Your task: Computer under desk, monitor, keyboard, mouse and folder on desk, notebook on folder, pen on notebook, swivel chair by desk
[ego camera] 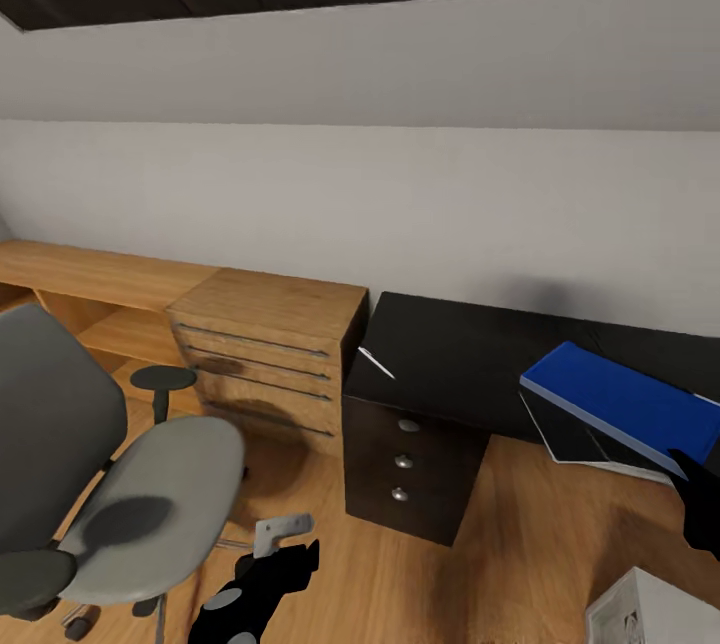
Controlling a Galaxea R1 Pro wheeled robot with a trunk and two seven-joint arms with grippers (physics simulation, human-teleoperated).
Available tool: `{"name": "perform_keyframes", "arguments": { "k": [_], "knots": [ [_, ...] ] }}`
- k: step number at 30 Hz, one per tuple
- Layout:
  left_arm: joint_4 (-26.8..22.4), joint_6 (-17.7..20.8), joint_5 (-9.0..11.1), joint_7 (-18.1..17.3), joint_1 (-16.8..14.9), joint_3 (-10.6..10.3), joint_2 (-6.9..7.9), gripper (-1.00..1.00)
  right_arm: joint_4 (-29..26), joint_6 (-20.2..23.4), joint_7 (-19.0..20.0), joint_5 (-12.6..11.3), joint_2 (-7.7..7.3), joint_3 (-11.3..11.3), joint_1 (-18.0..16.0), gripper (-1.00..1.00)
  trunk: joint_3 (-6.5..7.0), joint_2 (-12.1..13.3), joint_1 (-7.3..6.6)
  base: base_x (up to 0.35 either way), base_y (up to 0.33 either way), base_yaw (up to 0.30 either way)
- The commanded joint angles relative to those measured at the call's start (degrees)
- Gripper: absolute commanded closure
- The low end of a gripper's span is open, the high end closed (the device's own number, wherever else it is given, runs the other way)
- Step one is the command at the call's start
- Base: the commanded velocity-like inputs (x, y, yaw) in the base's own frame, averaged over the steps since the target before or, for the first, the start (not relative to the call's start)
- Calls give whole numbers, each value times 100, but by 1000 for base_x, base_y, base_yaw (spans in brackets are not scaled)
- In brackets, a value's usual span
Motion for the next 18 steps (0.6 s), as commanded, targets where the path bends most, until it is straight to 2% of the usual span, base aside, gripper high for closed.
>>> {"name": "perform_keyframes", "arguments": {
  "k": [1, 13, 18],
  "knots": [
    [-9, 13, 27, 40, -8, -13, 5, -100, -8, 28, -58, -67, 1, -8, -7, 100, -6, -4, 0, 0, 0, -275],
    [106, 20, 27, 27, -6, -47, 2, -100, -16, 28, -56, -65, 1, -13, -7, 100, -6, -4, 0, 0, 0, -275],
    [264, 22, 21, 28, -6, -46, -167, -100, -14, 28, -56, -65, 2, -7, -7, 100, -6, -4, 0, 0, 0, -275]
  ]
}}
